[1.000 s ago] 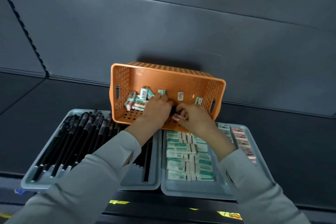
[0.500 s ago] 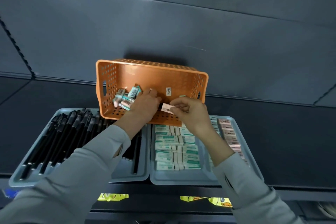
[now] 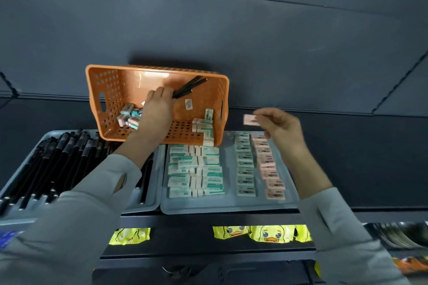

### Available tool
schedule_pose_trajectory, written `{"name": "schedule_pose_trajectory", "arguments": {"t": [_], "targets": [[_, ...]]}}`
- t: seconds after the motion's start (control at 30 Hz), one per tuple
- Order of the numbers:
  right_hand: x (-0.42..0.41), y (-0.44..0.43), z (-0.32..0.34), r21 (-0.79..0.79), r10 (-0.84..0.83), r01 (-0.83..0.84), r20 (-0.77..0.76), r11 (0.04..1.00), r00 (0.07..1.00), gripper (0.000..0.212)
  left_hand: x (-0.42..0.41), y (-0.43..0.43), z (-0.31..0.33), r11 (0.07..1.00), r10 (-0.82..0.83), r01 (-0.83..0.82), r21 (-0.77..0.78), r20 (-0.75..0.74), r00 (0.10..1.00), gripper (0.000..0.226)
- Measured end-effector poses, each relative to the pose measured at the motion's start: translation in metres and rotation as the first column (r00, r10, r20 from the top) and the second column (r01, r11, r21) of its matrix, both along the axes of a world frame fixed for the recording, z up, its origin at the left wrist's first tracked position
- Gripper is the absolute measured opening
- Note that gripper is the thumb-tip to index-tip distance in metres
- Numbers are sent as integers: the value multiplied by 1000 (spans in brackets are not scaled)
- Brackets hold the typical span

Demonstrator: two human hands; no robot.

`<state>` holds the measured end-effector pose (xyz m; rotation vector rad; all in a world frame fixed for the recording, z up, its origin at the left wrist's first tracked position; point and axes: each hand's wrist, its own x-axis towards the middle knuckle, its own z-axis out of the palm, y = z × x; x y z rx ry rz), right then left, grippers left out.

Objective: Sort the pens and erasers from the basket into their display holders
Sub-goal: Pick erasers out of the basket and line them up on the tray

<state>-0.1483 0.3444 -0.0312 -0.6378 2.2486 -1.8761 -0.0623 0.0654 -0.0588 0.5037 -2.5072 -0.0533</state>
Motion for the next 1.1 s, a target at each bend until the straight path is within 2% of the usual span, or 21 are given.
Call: {"name": "schedule_pose_trajectory", "arguments": {"t": [0.07,0.13,0.27,0.37,0.4,0.43,0.5,0.57,0.6,0.7,0.77,0.83,0.9,0.97,1.1], "targets": [[-22,23,-11,217,-81,87,-34,972,996,20,3,8,3,1000,7,-6,15,-59,998,18],[-34,36,-22,419,-46,46,-10,907,999,16,10,20,5,998,35,-33,59,-23,999,21],[-37,41,-33,476,41,-85,101,875,994,8,28,40,4,989,46,-59,133,99,994,22],[-35,41,-33,529,74,-106,81,842,994,9,40,51,9,937,-27,-27,348,147,989,22],[-35,41,-32,566,89,-96,39,819,995,9,43,55,11,871,-53,-24,491,143,988,21],[-33,41,-30,602,105,-71,-23,796,994,11,46,59,14,753,-79,-18,658,118,990,20],[-29,37,-24,610,124,1,-163,793,979,18,52,70,20,418,-108,29,908,18,994,17],[-19,29,-13,501,146,-11,-231,865,962,17,60,76,23,152,-118,102,983,-84,989,17],[-11,23,-7,435,178,-59,-238,898,955,15,63,78,24,71,-124,129,989,-119,985,17],[18,-4,5,362,346,-243,-253,900,904,11,75,82,23,-60,-122,165,984,-172,978,16],[35,-25,7,353,393,-308,-201,883,897,12,82,86,22,-122,-125,187,975,-202,971,18],[46,-44,6,305,388,-353,-59,885,920,17,86,89,20,-137,-157,212,968,-232,960,18],[52,-58,5,171,380,-396,120,902,917,20,90,91,20,-138,-217,225,965,-251,943,21],[53,-66,5,79,358,-380,203,922,911,24,93,90,20,-171,-225,231,958,-266,937,25],[48,-73,10,6,271,-283,277,959,922,22,100,72,24,-343,-141,178,922,-238,961,31]]}}
